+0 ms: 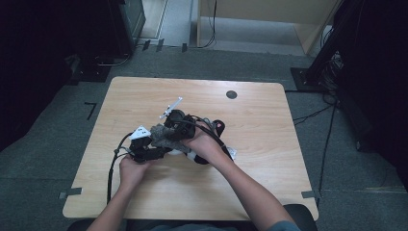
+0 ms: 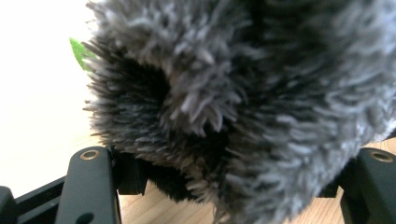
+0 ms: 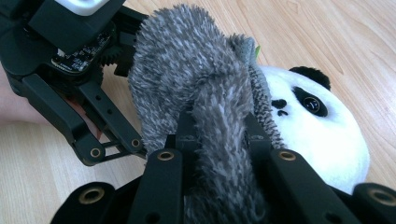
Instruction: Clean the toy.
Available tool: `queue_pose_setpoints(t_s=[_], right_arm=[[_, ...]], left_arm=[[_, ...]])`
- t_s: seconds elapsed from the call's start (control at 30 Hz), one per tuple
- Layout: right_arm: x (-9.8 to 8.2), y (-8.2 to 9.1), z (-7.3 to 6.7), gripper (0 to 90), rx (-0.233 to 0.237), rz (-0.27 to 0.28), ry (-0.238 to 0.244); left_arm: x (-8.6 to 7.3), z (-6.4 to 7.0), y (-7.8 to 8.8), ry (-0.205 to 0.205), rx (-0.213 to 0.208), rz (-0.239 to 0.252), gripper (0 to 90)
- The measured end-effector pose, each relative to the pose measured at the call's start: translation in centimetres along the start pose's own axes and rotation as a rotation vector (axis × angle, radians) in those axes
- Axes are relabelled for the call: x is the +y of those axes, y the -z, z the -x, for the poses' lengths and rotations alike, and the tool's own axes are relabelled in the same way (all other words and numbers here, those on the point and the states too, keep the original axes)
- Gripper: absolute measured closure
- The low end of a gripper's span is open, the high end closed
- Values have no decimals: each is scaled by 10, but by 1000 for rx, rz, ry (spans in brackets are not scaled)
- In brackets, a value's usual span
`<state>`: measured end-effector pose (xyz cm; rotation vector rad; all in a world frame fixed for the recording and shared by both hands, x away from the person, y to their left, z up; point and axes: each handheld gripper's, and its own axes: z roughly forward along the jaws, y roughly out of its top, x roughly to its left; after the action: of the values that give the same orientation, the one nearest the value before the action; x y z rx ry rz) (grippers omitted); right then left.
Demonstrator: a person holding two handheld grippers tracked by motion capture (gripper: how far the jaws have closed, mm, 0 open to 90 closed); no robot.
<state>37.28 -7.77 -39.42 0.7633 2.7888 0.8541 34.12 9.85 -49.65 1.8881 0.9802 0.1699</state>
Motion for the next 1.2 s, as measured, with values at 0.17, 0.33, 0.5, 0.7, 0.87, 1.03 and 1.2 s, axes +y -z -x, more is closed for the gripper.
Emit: queue_pose_setpoints(t_s=[0.17,0.33,0.5,0.7,0.87,1.03,1.2], right_arm=[[-3,4,5,747,-14,9,9],[-5,9,15,747,-10,36,-18],[-9,15,25,735,-25,54,-47],[-14,21,36,732,-34,73,-86],[-18,25,46,746,-59,78,-117],[-29,27,61,750,-78,71,-167],[-42,29,75,752,-83,79,-207]], left_arm=[[0,0,0,8,-6,9,325],[0,-1,0,8,-5,14,329],[1,2,0,-12,9,5,331],[1,2,0,-15,8,6,331],[1,2,0,-16,7,2,331],[1,2,0,-20,5,-1,332],[1,1,0,-13,3,3,331]])
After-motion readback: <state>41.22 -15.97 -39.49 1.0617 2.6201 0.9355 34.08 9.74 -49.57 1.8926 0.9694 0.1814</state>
